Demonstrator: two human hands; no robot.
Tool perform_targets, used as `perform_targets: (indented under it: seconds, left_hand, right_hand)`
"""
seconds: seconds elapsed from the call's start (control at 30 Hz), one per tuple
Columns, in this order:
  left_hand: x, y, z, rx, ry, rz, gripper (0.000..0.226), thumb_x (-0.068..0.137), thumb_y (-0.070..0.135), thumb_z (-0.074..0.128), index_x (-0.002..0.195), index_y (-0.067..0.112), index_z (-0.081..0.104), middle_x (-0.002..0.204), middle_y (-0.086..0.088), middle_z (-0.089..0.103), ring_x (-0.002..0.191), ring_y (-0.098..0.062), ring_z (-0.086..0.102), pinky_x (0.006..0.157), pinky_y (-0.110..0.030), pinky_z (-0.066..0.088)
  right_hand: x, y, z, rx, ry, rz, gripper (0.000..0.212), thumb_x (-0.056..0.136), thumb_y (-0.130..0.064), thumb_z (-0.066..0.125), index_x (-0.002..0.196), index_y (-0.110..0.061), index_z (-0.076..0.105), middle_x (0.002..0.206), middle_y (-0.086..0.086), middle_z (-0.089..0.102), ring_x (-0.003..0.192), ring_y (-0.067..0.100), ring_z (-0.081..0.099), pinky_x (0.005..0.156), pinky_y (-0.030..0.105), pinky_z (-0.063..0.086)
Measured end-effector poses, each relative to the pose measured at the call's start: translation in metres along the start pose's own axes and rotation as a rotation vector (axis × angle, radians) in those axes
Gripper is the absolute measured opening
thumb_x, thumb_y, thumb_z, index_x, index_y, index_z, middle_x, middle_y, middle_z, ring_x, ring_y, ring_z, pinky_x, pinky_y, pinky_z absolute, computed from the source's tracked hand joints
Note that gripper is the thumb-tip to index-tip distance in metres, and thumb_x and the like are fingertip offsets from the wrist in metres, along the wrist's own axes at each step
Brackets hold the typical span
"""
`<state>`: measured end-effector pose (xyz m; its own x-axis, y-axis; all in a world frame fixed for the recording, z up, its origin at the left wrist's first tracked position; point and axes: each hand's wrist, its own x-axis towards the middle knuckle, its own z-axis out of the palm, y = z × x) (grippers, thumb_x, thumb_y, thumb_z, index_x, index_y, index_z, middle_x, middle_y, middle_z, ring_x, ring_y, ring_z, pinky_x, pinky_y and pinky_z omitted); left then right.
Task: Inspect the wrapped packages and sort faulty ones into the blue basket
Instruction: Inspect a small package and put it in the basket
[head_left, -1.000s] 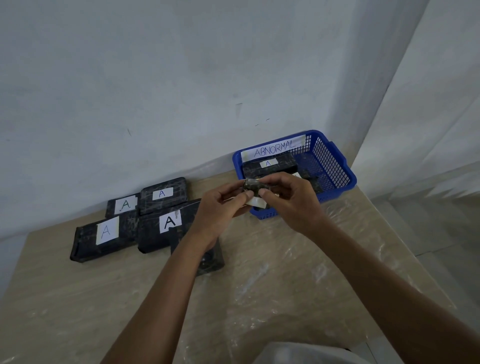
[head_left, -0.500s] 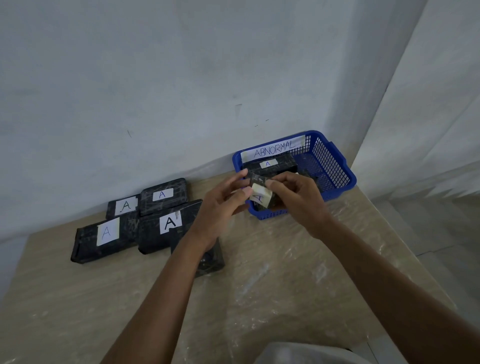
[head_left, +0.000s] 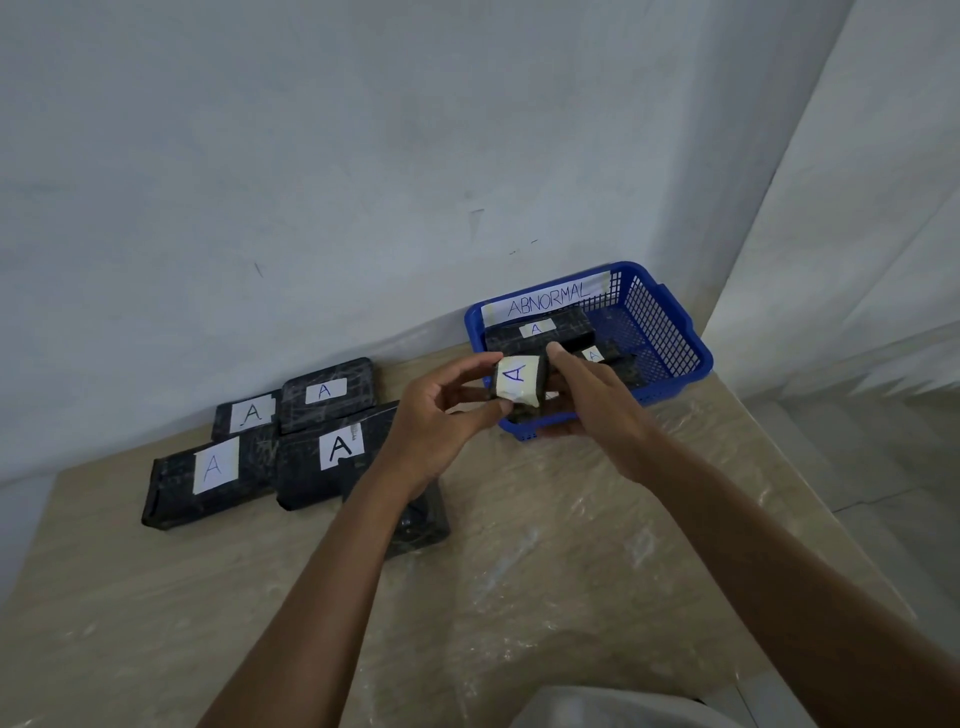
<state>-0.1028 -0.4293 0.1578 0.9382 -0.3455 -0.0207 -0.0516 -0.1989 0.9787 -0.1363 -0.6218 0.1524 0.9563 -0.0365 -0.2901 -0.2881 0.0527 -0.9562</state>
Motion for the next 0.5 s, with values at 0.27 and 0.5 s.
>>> perform_targets:
  seconds: [0.27,0.5]
  left_hand:
    - [0.001,0.0,0.001,0.067,0.067,0.02,0.043,0.09,0.015,0.077,0.133,0.019,0.069,0.111,0.007,0.078,0.1,-0.012,0.075,0.088,-0.034,0.062]
    - [0.0,-0.001,0.001,0.095,0.029,-0.029,0.043,0.092,0.024,0.076,0.134,0.024,0.068,0.116,0.005,0.077,0.109,-0.009,0.072,0.101,-0.036,0.057]
  right_hand:
    - [0.002,0.012,-0.009,-0.128,-0.022,-0.348,0.042,0.099,-0.019,0.069,0.14,-0.02,0.06,0.126,0.0,0.072,0.118,0.014,0.069,0.101,0.039,0.058]
    - [0.008,0.018,-0.01,-0.254,0.043,-0.397,0.052,0.089,-0.004,0.078,0.137,-0.018,0.062,0.114,0.001,0.076,0.102,0.009,0.074,0.094,0.037,0.062]
